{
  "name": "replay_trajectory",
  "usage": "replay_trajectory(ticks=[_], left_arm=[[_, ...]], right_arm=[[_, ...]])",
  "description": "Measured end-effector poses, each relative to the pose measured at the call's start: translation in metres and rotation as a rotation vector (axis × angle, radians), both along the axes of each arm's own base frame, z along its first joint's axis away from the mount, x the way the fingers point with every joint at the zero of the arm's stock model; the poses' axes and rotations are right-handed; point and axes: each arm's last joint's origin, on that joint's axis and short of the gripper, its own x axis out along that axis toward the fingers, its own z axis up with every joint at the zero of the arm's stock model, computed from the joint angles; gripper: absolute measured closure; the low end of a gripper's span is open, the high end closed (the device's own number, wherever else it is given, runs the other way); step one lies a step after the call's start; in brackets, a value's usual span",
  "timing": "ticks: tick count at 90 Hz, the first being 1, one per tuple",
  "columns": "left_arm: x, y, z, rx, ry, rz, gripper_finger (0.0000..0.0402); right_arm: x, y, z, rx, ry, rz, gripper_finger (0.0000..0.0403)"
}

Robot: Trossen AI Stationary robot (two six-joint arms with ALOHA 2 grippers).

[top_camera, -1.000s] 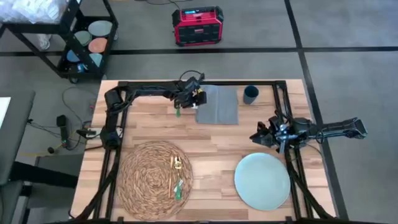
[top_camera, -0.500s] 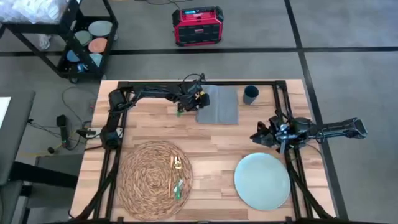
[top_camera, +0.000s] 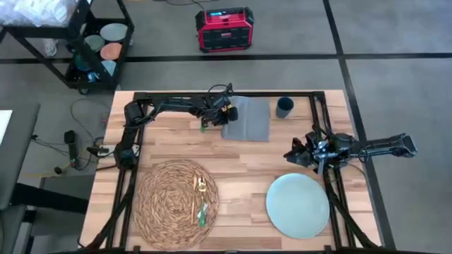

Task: Set table place
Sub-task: Fold the gray table napkin

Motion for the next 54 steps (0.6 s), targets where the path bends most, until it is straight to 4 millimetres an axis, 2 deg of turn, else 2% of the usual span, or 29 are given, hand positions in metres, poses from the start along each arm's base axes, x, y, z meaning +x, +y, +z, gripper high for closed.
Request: replay_trajectory(ticks=[21, 33, 54], left_arm=[[-0.012, -0.007, 0.026, 0.036, 0.058, -0.032, 0.0401], [-0.014, -0.010, 0.041, 0.067, 0.035, -0.039, 0.0401], [-0.005, -0.028, 0.043, 0.061, 0.016, -0.060, 0.0401]], right_arm=[[0.000, 0.000, -0.001, 0.000, 0.009, 0.000, 0.0301], [0.000, 0.000, -0.002, -0.001, 0.026, 0.000, 0.0301], [0.001, 0.000, -0.003, -0.002, 0.033, 0.000, 0.0301]])
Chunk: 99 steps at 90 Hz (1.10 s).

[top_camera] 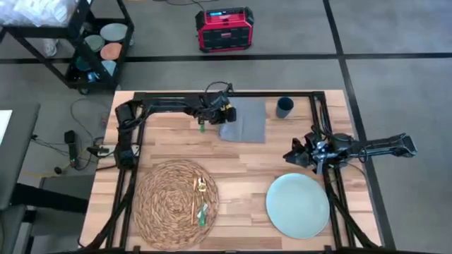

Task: Set table place
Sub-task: Fold the gray table napkin

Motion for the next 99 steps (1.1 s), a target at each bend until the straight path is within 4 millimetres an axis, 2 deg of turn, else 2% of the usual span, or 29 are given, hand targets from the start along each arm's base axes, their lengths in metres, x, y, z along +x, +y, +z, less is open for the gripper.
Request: replay_trajectory(ticks=[13, 36, 43, 56, 75, 78, 86, 91, 99], left_arm=[[0.008, -0.007, 0.009, 0.007, -0.029, -0.022, 0.0401], [0.025, 0.005, 0.065, 0.108, -0.079, -0.048, 0.0401], [0.032, 0.010, 0.072, 0.121, -0.082, -0.060, 0.0401], [0.047, 0.013, 0.054, 0.076, -0.027, -0.074, 0.0401], [0.081, 0.001, 0.010, -0.054, 0.018, -0.136, 0.0401], [0.086, -0.001, 0.010, -0.050, 0.012, -0.143, 0.0401], [0.097, -0.002, 0.025, -0.020, -0.035, -0.149, 0.0401], [0.098, 0.000, 0.035, -0.010, -0.039, -0.142, 0.0401], [0.096, 0.006, 0.039, 0.001, -0.043, -0.111, 0.0401]], right_arm=[[0.000, 0.000, 0.000, 0.002, 0.000, 0.000, 0.0301], [0.000, 0.000, 0.000, 0.005, -0.001, 0.001, 0.0301], [0.000, 0.000, 0.000, 0.005, 0.000, 0.001, 0.0301], [0.000, 0.000, -0.001, 0.009, 0.010, 0.002, 0.0301], [0.000, 0.001, -0.003, 0.006, 0.029, 0.021, 0.0301], [0.000, 0.001, -0.002, 0.006, 0.027, 0.022, 0.0301], [0.000, 0.001, -0.002, 0.006, 0.027, 0.023, 0.0301], [0.000, 0.001, -0.003, 0.006, 0.028, 0.025, 0.0301], [0.000, 0.001, -0.003, 0.007, 0.029, 0.037, 0.0301]])
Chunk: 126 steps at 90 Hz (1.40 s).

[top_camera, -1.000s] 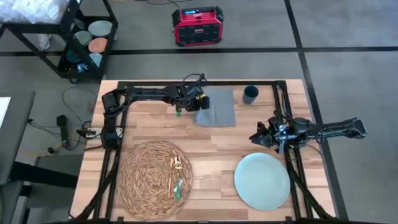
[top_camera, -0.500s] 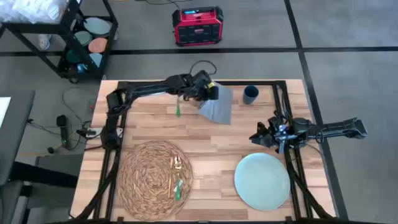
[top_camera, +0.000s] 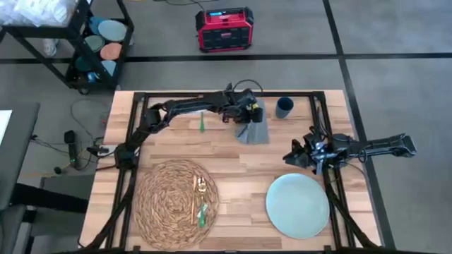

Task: Set table place
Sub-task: Fold the gray table napkin

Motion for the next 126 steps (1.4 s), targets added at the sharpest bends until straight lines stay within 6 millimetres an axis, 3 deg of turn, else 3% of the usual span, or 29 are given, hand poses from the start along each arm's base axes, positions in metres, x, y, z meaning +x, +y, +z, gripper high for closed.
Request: replay_trajectory(ticks=[44, 62, 68, 78, 105, 126], left_arm=[[0.001, 0.002, 0.007, -0.027, -0.022, 0.061, 0.0402], [0.027, 0.001, -0.012, -0.057, -0.141, 0.065, 0.0402], [0.028, -0.001, -0.024, -0.089, -0.086, 0.048, 0.0401], [0.027, -0.004, -0.026, -0.094, -0.015, 0.018, 0.0401], [0.049, -0.001, 0.001, 0.109, -0.266, -0.060, 0.0382], [0.050, -0.009, 0.000, 0.131, -0.249, -0.167, 0.0343]], right_arm=[[0.000, 0.001, -0.002, -0.007, 0.025, 0.018, 0.0301], [0.000, 0.001, -0.005, -0.009, 0.049, 0.018, 0.0301], [0.000, 0.001, -0.005, -0.009, 0.049, 0.024, 0.0301], [0.000, 0.002, -0.003, -0.013, 0.025, 0.082, 0.0300], [-0.001, 0.006, 0.001, -0.018, -0.009, 0.168, 0.0300], [-0.002, 0.008, 0.001, -0.017, -0.016, 0.190, 0.0300]])
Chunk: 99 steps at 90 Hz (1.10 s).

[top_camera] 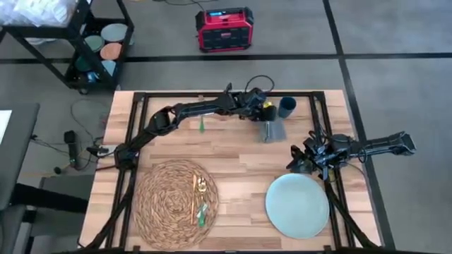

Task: Set table place
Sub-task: Fold the gray table napkin

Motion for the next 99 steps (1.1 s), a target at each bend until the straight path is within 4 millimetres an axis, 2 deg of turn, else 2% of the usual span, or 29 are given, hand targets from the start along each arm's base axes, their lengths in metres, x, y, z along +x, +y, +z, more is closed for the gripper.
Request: replay_trajectory(ticks=[22, 38, 61, 80, 92, 99], left_arm=[[-0.001, -0.005, -0.003, 0.005, 0.040, -0.016, 0.0315], [-0.001, 0.001, -0.010, -0.021, 0.044, 0.062, 0.0313], [0.000, -0.001, -0.018, -0.016, 0.072, 0.025, 0.0314], [-0.005, -0.017, -0.035, 0.047, 0.224, 0.016, 0.0346], [0.004, -0.024, -0.037, 0.075, 0.138, 0.017, 0.0389], [0.009, -0.026, -0.034, 0.107, 0.068, 0.041, 0.0397]], right_arm=[[0.000, 0.001, 0.000, 0.010, 0.010, 0.008, 0.0300], [0.000, 0.001, 0.000, 0.021, 0.014, 0.009, 0.0300], [0.000, 0.001, -0.002, 0.036, 0.037, 0.008, 0.0300], [0.001, 0.000, -0.005, 0.050, 0.078, 0.001, 0.0300], [0.001, 0.000, -0.007, 0.047, 0.100, -0.006, 0.0300], [0.001, -0.001, -0.007, 0.048, 0.096, -0.007, 0.0300]])
